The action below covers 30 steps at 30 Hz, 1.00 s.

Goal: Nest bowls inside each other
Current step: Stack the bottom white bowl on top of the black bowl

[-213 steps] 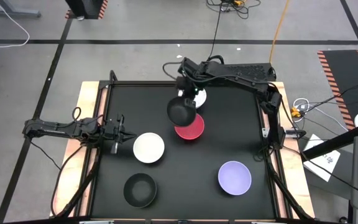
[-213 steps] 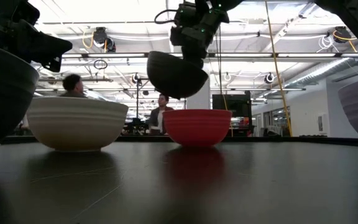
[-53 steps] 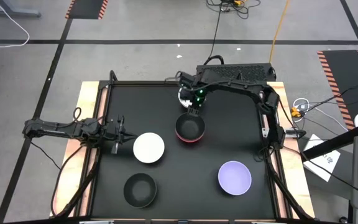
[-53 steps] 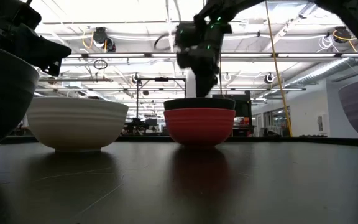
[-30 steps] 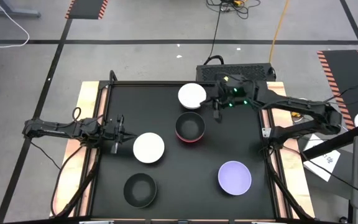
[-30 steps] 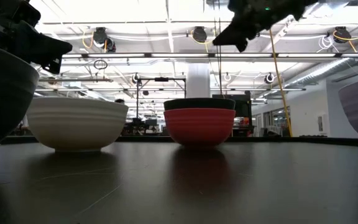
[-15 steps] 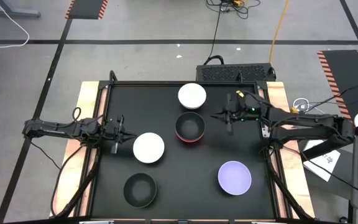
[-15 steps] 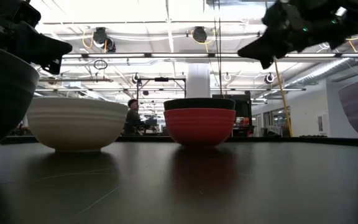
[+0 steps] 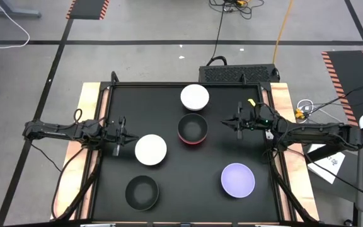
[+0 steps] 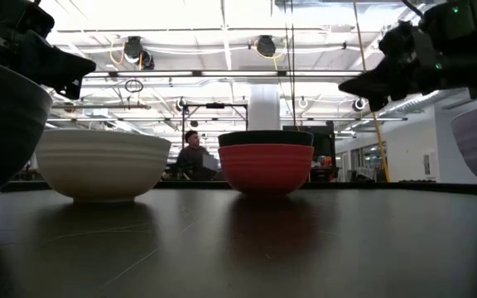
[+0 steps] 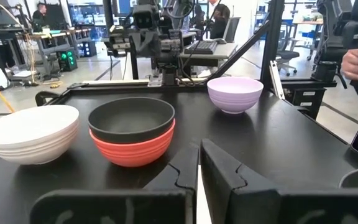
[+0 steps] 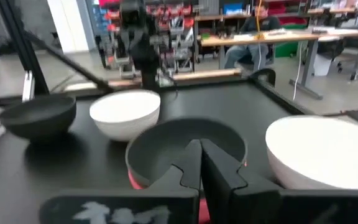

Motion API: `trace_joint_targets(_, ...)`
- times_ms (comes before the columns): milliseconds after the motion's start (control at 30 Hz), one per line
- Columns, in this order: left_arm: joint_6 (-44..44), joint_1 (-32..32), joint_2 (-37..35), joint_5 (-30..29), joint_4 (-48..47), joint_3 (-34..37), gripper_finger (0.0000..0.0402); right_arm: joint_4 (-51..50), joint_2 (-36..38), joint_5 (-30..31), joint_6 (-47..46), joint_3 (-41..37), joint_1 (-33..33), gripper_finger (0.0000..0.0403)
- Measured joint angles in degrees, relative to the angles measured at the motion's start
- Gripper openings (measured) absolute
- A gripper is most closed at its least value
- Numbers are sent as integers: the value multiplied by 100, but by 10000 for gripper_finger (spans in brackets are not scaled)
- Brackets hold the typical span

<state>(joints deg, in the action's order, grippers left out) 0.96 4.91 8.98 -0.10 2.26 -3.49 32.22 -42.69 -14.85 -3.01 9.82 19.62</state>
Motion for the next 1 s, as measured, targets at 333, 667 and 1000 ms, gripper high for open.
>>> trace_joint_targets(333, 27, 0, 0, 2, 2, -1, 21, 1000, -7, 1, 48, -631, -23, 0)
trace_joint_targets(667, 30, 0, -1, 2, -2, 0, 21, 1234, 168, 2, 221, -688, -23, 0)
trace_joint_targets(1000, 30, 0, 0, 2, -71, -1, 21, 1172, 782, -56, 215, -701, -16, 0)
